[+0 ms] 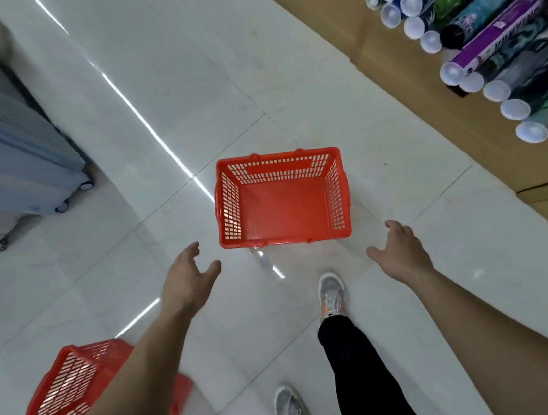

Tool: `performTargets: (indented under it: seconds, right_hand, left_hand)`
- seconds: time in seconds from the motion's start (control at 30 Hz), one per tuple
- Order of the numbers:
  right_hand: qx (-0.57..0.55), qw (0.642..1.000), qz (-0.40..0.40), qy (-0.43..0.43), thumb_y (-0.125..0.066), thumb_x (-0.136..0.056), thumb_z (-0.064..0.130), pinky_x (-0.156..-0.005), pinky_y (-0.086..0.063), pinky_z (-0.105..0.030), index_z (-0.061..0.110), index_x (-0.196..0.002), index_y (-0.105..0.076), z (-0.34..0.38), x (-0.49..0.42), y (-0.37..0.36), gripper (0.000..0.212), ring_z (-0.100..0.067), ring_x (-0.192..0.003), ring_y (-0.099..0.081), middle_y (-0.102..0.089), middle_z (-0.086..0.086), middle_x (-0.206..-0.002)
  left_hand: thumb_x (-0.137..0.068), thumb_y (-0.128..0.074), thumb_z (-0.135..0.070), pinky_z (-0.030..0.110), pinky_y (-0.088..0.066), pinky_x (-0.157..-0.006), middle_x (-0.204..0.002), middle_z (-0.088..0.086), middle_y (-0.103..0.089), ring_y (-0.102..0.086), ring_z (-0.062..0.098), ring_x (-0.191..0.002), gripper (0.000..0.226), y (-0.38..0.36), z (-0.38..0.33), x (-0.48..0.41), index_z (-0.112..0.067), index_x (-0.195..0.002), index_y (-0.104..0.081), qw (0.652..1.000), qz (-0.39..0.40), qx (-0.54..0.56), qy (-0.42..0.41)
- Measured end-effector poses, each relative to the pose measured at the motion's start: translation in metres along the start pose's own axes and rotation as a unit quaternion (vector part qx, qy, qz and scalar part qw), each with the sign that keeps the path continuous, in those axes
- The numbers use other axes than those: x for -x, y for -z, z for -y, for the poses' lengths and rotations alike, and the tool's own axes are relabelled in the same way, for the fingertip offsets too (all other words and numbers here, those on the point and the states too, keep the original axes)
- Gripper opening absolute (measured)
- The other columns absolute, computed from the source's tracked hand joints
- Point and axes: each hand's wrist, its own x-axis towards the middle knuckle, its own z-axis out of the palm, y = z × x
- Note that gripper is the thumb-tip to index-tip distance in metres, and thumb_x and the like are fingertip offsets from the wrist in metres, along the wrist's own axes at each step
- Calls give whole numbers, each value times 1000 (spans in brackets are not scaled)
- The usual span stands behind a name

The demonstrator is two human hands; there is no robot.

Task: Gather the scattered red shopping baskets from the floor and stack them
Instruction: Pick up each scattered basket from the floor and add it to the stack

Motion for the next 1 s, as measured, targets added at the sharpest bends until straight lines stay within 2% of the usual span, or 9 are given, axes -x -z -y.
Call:
performTargets:
  seconds: [0.17, 0.33, 0.5, 0.57, 0.63, 0.73, 0.77, 0.87, 1.0]
  right_hand:
    - [-23, 1000, 4, -14, -67, -87, 40, -102, -42, -45, 11, -151, -31, -3, -149, -41, 79, -35, -130, -47, -45, -14, -146]
    - [-46, 999, -12, -26, -62, -90, 37, -98, -43, -47, 8, -151, -27, -6, -269, -110, 75, -36, -125, -51, -45, -16, -144]
    - [-59, 996, -68, 17, -59, -92, 23, -97, -46, -49, 14, -152, -25, -11, -334, -174, 70, -40, -120, -54, -49, -17, -138]
    - [-88, 992, -85, 14, -55, -94, 14, -99, -46, -49, 17, -153, -20, -14, -340, -190, 69, -39, -120, -56, -53, -16, -138]
    - [-80, 989, -118, 24, -53, -93, 8, -98, -46, -48, 16, -153, -24, -17, -338, -193, 67, -41, -118, -57, -56, -18, -136]
    - [-65, 988, -139, 31, -54, -93, 12, -94, -48, -46, 17, -151, -28, -15, -320, -178, 64, -39, -113, -61, -59, -16, -132]
    - [-61, 987, -146, 36, -54, -92, 15, -92, -50, -45, 19, -150, -30, -12, -310, -169, 63, -37, -109, -62, -61, -15, -129]
    - [-61, 989, -129, 44, -56, -90, 19, -87, -53, -45, 25, -145, -37, 5, -270, -132, 58, -33, -100, -66, -66, -9, -120]
    - [-72, 990, -108, 61, -57, -93, 24, -90, -53, -48, 28, -143, -41, 43, -197, -62, 53, -31, -102, -66, -67, -6, -121]
  left_hand:
    - [-88, -63, -54, 47, -47, -99, -145, 6, -53, -55, 28, -126, 76, -63, -15, -148, -16, -149, -39, 999, -12, 12, 42]
    - [-89, -67, -47, 45, -52, -83, -140, 8, -57, -63, 32, -114, 69, -146, -3, -272, -16, -145, -41, 998, -23, 25, 58]
    - [-84, -66, -55, 61, -53, -89, -141, 8, -51, -61, 34, -117, 78, -205, 29, -345, -25, -146, -28, 998, -57, 16, 35]
    - [-88, -62, -54, 61, -54, -87, -140, 6, -51, -61, 32, -116, 75, -219, 40, -352, -29, -148, -26, 998, -56, 31, 25]
    - [-90, -54, -62, 57, -55, -86, -136, 5, -56, -65, 28, -107, 68, -221, 46, -351, -26, -145, -34, 995, -75, 60, 42]
    - [-97, -50, -54, 44, -59, -79, -122, 3, -66, -68, 15, -85, 52, -210, 49, -331, -18, -135, -49, 992, -69, 89, 49]
    - [-100, -49, -49, 44, -60, -77, -118, 3, -68, -69, 15, -82, 46, -203, 49, -321, -17, -133, -51, 991, -64, 105, 55]
    - [-102, -47, -43, 43, -60, -73, -113, 3, -68, -71, 17, -79, 40, -161, 44, -279, -16, -131, -51, 988, -67, 117, 72]
    - [-102, -46, -43, 48, -61, -75, -111, 1, -69, -72, 18, -82, 36, -73, 28, -201, -19, -127, -53, 991, -54, 118, 35]
